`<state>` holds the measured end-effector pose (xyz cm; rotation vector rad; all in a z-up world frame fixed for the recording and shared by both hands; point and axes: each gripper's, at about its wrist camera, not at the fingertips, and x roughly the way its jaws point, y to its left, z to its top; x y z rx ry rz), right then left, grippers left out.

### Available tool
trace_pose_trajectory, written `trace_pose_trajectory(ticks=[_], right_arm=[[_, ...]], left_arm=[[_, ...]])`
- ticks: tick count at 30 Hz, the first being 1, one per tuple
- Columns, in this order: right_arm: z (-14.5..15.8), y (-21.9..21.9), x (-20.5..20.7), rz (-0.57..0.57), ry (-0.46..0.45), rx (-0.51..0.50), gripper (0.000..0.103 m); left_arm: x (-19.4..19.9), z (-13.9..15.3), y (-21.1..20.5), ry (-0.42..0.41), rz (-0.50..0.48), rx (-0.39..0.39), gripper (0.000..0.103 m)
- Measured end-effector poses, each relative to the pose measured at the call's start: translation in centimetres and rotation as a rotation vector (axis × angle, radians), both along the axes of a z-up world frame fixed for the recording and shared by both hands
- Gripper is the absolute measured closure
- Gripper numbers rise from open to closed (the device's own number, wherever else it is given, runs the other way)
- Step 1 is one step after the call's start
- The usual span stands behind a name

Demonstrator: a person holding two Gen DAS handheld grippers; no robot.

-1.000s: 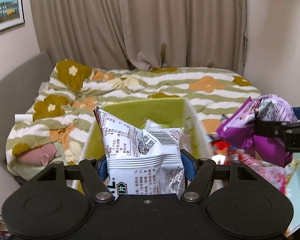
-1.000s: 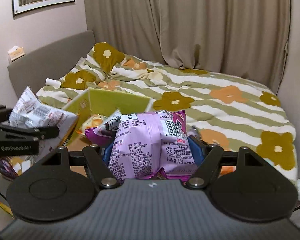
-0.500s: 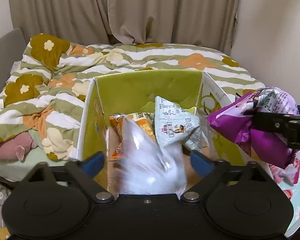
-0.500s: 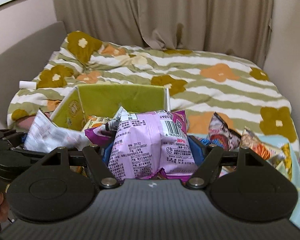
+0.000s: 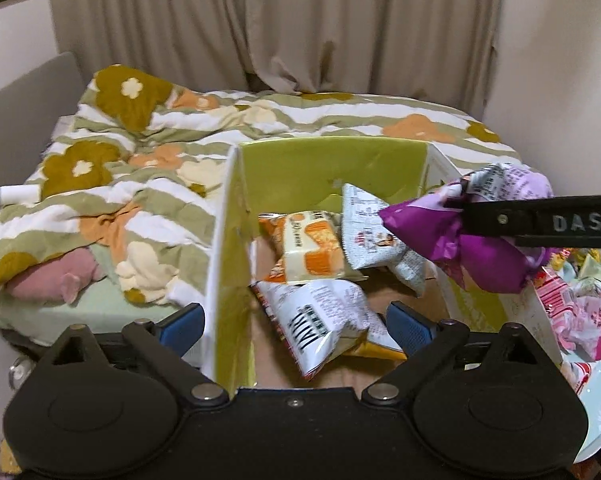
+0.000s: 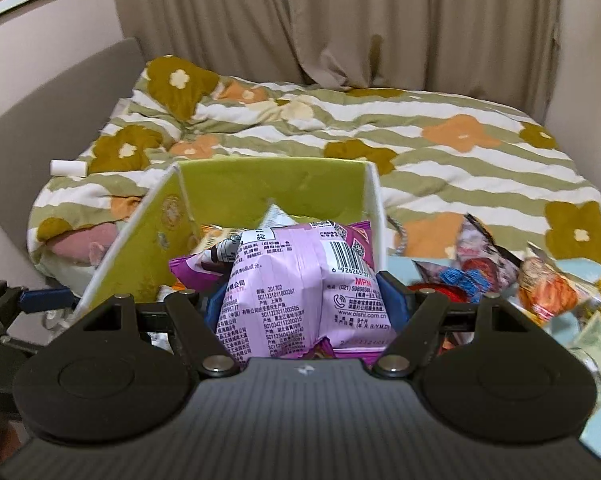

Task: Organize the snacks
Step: 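Open both tools to release the bags into the box, then move both tools back over the snack pile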

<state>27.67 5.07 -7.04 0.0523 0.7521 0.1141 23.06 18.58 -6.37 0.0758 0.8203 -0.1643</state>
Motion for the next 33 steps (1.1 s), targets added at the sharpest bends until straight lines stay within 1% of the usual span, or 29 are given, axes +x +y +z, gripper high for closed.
trace_pose_trajectory(ticks=[7,9,10,11,14,20,26,33], right_arm=[[-1.5,0.6,2.0,0.042,0.032,0.048,0.013],[-2.1,0.5,2.3,0.038,0.042,0.071,0.010],[-2.4,0.3,2.4,0.038,0.043,0.088,0.002],[-2.6,0.1,2.4,0.037,0.043,0.107,0.000],[-2.9,-0.3,2.2,0.039,0.037,0.143,0.000],[-2.9,-0.3,1.2,0.059,0.003,0.122,0.000],[-2.1,-0.4,0.3,0.067,-0.030,0.099,0.000],[-0.4,-0.4,-1.3,0.066,-0.055,0.100,0.000]], left_arm=[[-0.5,0.3,0.7,-0.003,0.068,-0.001,0.004],[-0.6,0.2,0.7,0.000,0.072,0.007,0.004],[-0.6,0.2,0.7,0.000,0.074,0.011,0.004],[-0.6,0.1,0.7,0.001,0.078,0.012,0.004],[-0.8,-0.2,0.7,0.008,0.084,0.001,0.004],[-1.0,-0.4,0.6,0.007,0.082,-0.006,0.004],[-1.6,0.5,0.5,-0.022,0.081,-0.005,0.004],[-3.1,2.0,0.8,-0.055,0.072,-0.006,0.004]])
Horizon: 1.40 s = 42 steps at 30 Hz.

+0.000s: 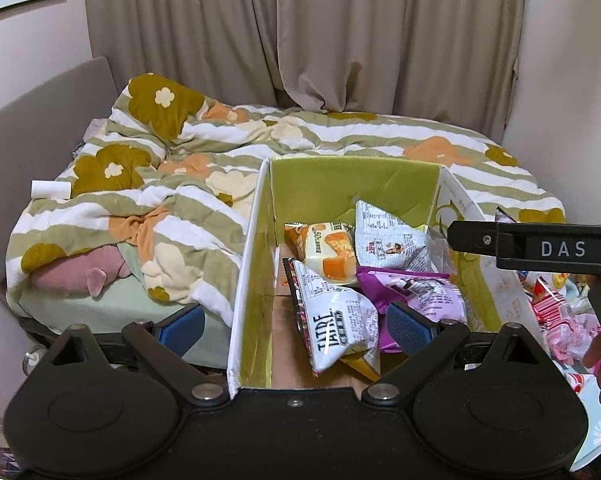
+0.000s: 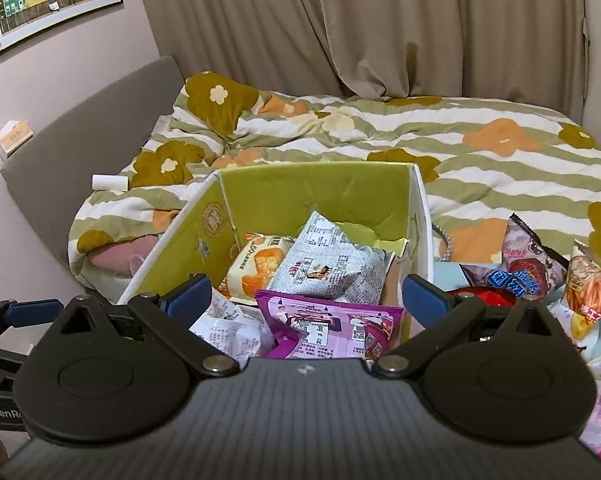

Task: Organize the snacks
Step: 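Move both tools back over the snack pile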

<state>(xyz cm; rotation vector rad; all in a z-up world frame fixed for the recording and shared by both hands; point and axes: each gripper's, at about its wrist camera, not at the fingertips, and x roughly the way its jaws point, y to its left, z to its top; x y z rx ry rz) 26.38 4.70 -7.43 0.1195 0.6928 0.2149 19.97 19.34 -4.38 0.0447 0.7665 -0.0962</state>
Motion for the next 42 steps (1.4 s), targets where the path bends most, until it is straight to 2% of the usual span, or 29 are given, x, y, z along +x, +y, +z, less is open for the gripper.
trace_pose_trajectory(ticks=[6,15,25,32,42], right_arm=[[1.7,-0.6,-2.7,-0.043,-0.027,-0.001,0.000],[4.8,-3.7,-8.1,-0.166,-0.082,-0.038,0.000],[6.0,-12.3,-12.4,-0.283,-0.114,-0.091,0.000],[4.5,-19.9,-12.8,-0.266,-0.095,-0.168,0.000],[0.1,-28.5,-10.9,-0.169,-0.008,-0.193,0.000]], left_arm=[[-1.4,1.4,-0.1,-0.020,-0.024,-0.009,0.004],[-3.7,3.0,-2.7,-0.068,-0.123,-0.045,0.004],[-5.7,2.8,-9.4,-0.053,-0.183,-0.069,0.004],[-6.7,1.1,-15.7,-0.002,-0.119,-0.096,0.004],[-6.1,-3.6,-21.4,0.113,0.102,-0.176,0.004]])
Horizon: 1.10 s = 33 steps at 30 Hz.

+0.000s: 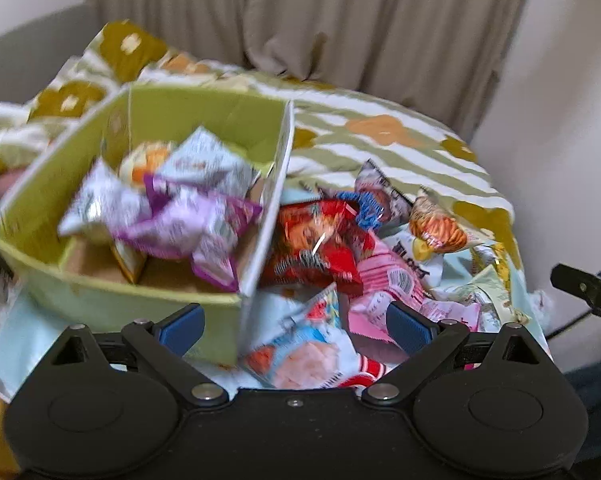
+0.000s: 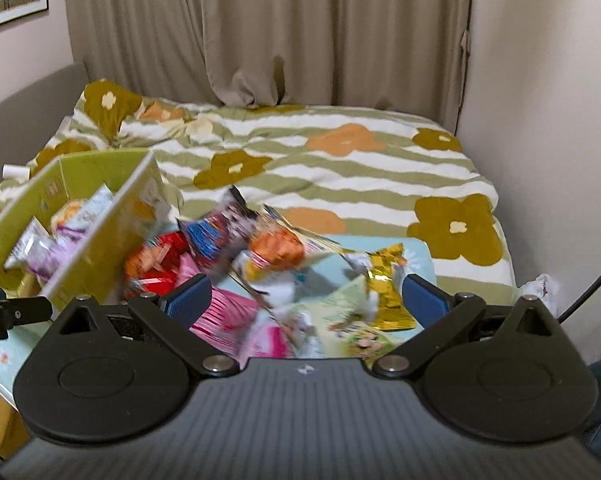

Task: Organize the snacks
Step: 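Move both tools back over the snack pile, then grasp the white shrimp-flake bag with the left tool while the right tool grasps a green packet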

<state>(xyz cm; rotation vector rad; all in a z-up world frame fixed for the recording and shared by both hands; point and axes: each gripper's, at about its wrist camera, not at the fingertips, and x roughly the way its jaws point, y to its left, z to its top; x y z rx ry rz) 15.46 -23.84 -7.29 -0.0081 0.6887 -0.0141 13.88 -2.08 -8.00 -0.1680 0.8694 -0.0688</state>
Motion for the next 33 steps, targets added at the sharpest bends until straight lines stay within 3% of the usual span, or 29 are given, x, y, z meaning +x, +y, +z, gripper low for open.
trace_pose_trajectory(ticks=[7,15,19,21,33], right_arm=[[-3.5,-3.7,2.9,0.089,0.064,-0.024,0.000],[-7.4,-6.0,5.6,0.131,0.139,0.015,0.000],[-8.5,-6.2,6.2,0.161,0.158,0.034,0.000],[-9.0,-6.2,6.4,0.171,0.168,0.035,0.000],[-11.3,-5.5,7.5,0.208,0.224,0.051,0.000]], left_arm=[[0.9,-4.4,-1.9,0.076,0.150,-0.059,0.004],[2.1,-7.7,-2.1,0.141,0.225,-0.082,0.010],[2.2,-9.1,-2.0,0.164,0.227,-0.108,0.013],[2.2,-9.6,-2.2,0.177,0.219,-0.126,0.022],[1.6,-9.3,-3.3,0.175,0.160,-0.029,0.033]])
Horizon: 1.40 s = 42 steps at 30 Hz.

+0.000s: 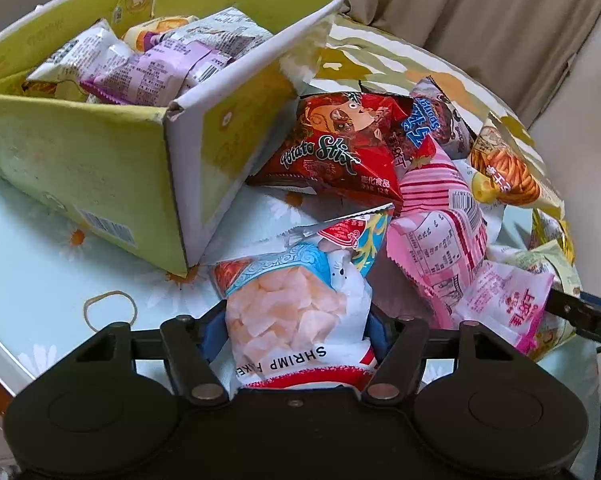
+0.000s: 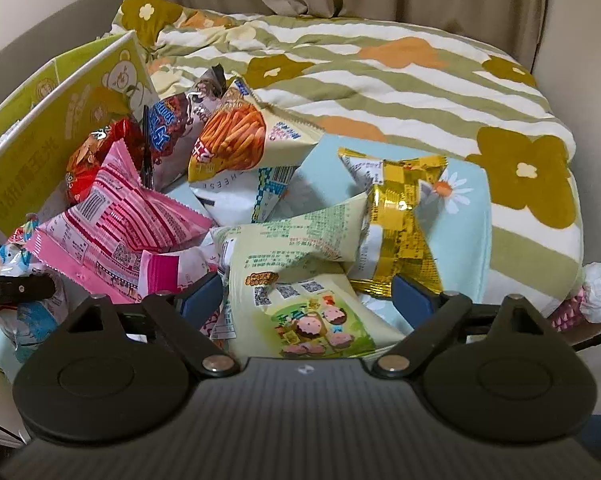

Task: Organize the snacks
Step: 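Grasp the white shrimp-flake bag with the left tool while the right tool grasps a green packet, then lift both held bags and carry them over the yellow-green box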

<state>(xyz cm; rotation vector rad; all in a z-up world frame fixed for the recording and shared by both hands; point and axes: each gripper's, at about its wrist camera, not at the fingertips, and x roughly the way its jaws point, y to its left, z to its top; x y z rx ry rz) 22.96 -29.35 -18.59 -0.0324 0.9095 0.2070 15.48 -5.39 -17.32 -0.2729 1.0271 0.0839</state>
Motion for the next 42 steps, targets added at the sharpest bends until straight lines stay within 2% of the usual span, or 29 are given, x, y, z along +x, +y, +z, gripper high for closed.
trace_pose_trajectory(ticks=[8,15,19,24,31,37,42], right_arm=[[-1.3,0.6,0.8,0.014,0.022,0.022,0.000],[-1.9,0.9,0.7,0.023,0.028,0.022,0.006],[-1.9,0.9,0.1,0.035,0.028,0.020,0.018],[-1.3,0.7,-0.9,0.017,0.017,0.026,0.026],[1.1,-0.4,-3.1,-0.034,-0.028,0.044,0.028],[4.6,-0.8,-4.9,-0.073,-0.055,0.016,0.028],[7.9,-0.5,-6.4,-0.076,-0.099,0.043,0.028]], left_arm=[[-0.7,0.9,-0.1,-0.014,-0.020,0.040,0.035],[-1.1,1.5,-0.4,-0.027,-0.039,0.057,0.036],[-1.5,1.9,-0.5,-0.036,-0.048,0.058,0.036],[-2.3,2.8,-1.1,-0.058,-0.066,0.058,0.036],[-3.7,5.3,-2.0,-0.114,-0.095,0.062,0.036],[-5.2,8.6,-2.6,-0.190,-0.116,0.068,0.036],[-6.2,11.6,-1.7,-0.266,-0.113,0.090,0.036]])
